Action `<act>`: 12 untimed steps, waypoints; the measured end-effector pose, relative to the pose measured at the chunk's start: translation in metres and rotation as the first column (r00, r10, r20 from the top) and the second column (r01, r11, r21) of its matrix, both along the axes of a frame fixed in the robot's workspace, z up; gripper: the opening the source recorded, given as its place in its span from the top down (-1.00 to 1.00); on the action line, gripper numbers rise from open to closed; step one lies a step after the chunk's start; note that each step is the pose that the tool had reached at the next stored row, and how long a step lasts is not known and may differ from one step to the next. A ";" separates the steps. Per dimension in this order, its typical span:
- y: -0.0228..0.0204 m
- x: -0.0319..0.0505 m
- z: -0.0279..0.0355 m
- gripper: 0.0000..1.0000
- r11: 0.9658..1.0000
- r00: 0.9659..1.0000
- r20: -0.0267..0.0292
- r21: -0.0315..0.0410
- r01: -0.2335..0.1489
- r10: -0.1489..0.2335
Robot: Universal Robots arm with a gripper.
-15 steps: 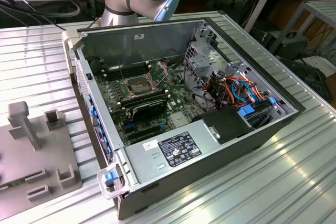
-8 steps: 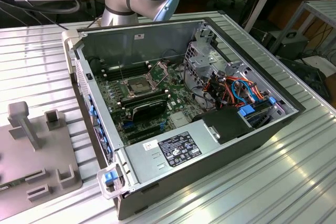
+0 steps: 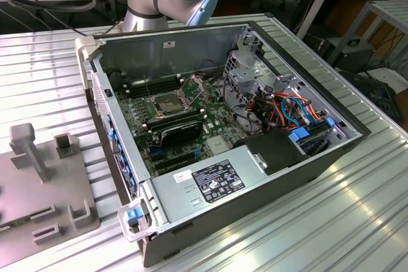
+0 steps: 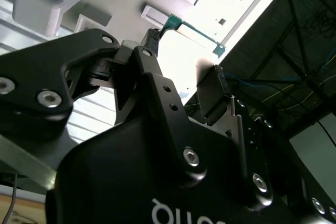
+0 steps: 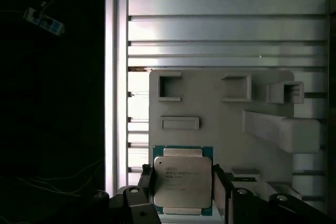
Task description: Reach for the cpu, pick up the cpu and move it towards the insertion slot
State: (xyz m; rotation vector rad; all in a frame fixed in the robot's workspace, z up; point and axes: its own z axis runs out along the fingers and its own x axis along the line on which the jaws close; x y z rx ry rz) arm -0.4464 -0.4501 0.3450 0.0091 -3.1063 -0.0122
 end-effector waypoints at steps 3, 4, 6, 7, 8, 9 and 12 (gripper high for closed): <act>0.0000 0.0000 0.0023 -0.08 1.000 1.000 0.000 0.000 0.000 0.000; 0.0000 0.0000 0.0030 -0.08 1.000 1.000 0.000 0.000 0.000 0.000; 0.0000 0.0000 0.0066 -0.08 1.000 1.000 0.000 0.000 0.000 0.000; 0.0000 0.0000 0.0081 -0.08 1.000 1.000 0.000 0.000 0.000 0.000; 0.0000 0.0000 0.0112 -0.08 1.000 1.000 0.000 0.000 0.000 0.000; 0.0000 0.0000 0.0156 -0.08 1.000 1.000 0.000 0.000 0.000 0.000; 0.0000 0.0000 0.0255 -0.08 1.000 1.000 0.000 0.000 0.000 0.000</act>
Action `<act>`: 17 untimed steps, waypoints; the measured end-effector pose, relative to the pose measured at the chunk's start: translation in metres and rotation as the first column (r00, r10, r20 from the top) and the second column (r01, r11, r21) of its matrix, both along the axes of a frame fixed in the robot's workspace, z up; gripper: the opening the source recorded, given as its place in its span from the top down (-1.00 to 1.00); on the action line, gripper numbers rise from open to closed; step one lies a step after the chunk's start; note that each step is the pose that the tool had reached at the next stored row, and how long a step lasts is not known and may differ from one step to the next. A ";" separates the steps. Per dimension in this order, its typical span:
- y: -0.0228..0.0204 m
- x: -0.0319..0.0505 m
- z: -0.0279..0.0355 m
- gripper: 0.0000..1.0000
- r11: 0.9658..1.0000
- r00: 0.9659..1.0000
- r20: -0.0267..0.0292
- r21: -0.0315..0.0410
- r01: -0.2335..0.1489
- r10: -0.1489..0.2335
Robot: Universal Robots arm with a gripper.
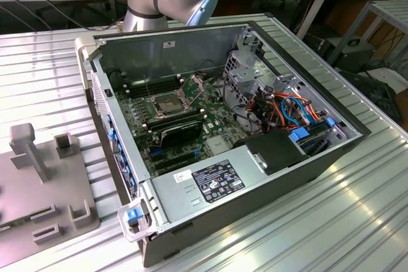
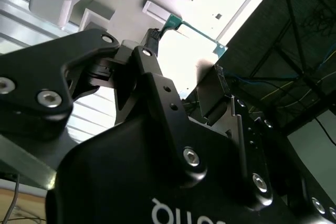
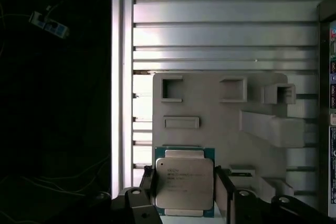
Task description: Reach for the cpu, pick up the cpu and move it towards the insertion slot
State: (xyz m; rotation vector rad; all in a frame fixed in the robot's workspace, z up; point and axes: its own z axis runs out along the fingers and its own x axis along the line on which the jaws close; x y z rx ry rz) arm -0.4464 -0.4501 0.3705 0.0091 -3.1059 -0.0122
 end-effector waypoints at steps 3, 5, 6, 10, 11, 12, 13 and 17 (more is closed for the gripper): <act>0.0000 0.0000 0.0065 -0.08 1.000 1.000 0.000 0.000 0.000 0.000; 0.0000 0.0000 0.0109 -0.08 1.000 1.000 0.000 0.000 0.000 0.000; 0.0000 0.0000 0.0129 -0.08 1.000 1.000 0.000 0.000 0.000 0.000; 0.0000 0.0000 0.0209 -0.08 1.000 1.000 0.000 0.000 0.000 0.000; 0.0000 0.0000 0.0229 -0.08 1.000 1.000 0.000 0.000 0.000 0.000; 0.0000 0.0000 0.0250 -0.08 1.000 1.000 0.000 0.000 0.000 0.000; 0.0000 0.0000 0.0265 -0.08 1.000 1.000 0.000 0.000 0.000 0.000; 0.0000 0.0000 0.0279 -0.08 1.000 1.000 0.000 0.000 0.000 0.000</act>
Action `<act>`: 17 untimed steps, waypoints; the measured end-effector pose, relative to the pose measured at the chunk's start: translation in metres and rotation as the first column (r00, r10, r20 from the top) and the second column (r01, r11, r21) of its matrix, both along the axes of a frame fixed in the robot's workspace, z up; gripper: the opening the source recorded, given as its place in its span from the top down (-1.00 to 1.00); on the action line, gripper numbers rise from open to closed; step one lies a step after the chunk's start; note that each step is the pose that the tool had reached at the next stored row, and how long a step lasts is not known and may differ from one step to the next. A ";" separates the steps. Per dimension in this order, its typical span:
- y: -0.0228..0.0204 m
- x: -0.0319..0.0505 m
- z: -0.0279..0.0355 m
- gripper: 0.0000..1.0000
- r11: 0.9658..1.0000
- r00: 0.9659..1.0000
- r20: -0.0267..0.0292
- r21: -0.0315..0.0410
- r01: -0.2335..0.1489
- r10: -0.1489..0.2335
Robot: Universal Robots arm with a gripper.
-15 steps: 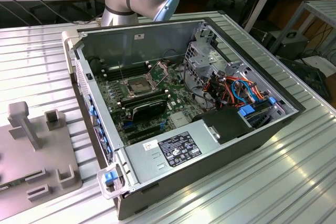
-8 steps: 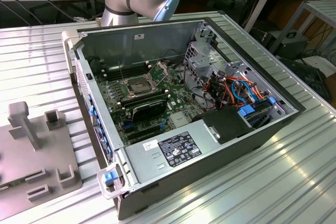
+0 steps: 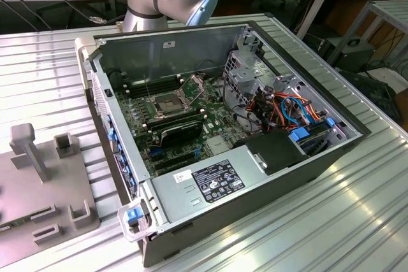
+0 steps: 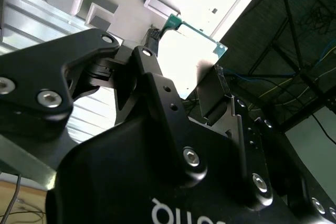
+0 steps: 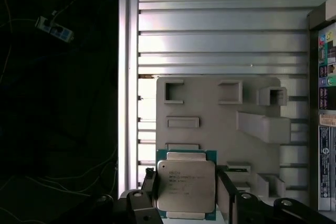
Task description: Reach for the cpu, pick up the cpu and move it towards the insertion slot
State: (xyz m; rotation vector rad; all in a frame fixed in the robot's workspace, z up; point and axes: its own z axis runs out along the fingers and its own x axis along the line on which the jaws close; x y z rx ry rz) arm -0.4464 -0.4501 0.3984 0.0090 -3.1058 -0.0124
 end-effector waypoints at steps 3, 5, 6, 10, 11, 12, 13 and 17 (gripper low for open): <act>0.0000 0.0001 0.0001 -0.08 1.000 1.000 0.000 0.000 0.000 0.000; 0.0000 0.0009 0.0002 -0.08 1.000 1.000 0.000 0.000 0.000 0.000; 0.0000 0.0013 0.0001 -0.08 1.000 1.000 0.000 0.000 0.000 0.000; -0.0001 0.0034 0.0001 -0.08 1.000 1.000 0.000 0.000 0.000 0.000; 0.0000 0.0045 0.0001 -0.08 1.000 1.000 0.000 0.000 0.000 0.000; -0.0001 0.0056 0.0001 -0.08 1.000 1.000 0.000 0.000 0.000 0.000; -0.0001 0.0064 0.0000 -0.08 1.000 1.000 0.000 0.000 0.000 0.000; 0.0000 0.0100 0.0001 -0.08 1.000 1.000 0.000 0.000 0.000 0.000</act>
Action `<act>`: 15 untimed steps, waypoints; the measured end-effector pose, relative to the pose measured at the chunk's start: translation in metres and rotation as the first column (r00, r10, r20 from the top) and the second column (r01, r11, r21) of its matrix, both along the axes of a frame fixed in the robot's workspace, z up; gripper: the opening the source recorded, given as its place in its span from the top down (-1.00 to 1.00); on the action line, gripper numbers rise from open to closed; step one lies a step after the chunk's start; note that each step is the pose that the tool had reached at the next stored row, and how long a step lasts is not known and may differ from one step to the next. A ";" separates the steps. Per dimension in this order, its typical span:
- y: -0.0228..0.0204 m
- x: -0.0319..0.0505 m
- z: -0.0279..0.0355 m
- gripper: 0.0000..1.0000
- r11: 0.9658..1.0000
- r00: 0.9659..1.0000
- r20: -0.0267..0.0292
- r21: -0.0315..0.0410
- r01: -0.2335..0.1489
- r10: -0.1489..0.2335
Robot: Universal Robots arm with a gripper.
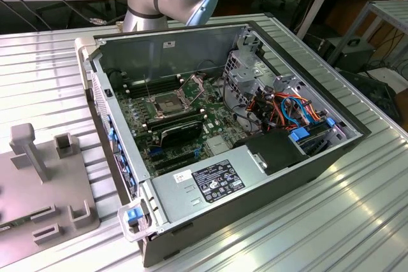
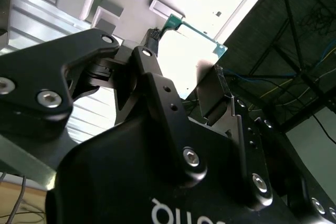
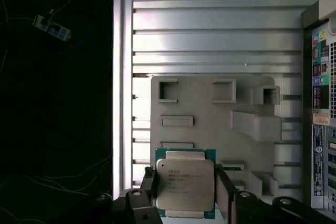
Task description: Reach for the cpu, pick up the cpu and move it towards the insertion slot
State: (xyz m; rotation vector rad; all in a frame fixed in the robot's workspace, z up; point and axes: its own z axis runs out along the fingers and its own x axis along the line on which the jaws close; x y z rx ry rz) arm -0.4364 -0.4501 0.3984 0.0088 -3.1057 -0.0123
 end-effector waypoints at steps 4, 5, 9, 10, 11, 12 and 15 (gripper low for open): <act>0.0000 0.0037 0.0000 -0.08 1.000 1.000 0.000 0.000 0.000 0.000; 0.0000 0.0050 0.0000 -0.08 1.000 1.000 0.000 0.000 0.000 0.000; 0.0000 0.0084 0.0000 -0.08 1.000 1.000 0.000 0.000 0.000 0.000; 0.0000 0.0094 0.0000 -0.08 1.000 1.000 0.000 0.000 0.000 0.000; 0.0000 0.0100 0.0000 -0.08 1.000 1.000 0.000 0.000 0.000 0.000; 0.0001 0.0105 0.0000 -0.08 1.000 1.000 0.000 0.000 0.000 0.000; 0.0000 0.0120 0.0000 -0.08 1.000 1.000 0.000 0.000 0.000 0.000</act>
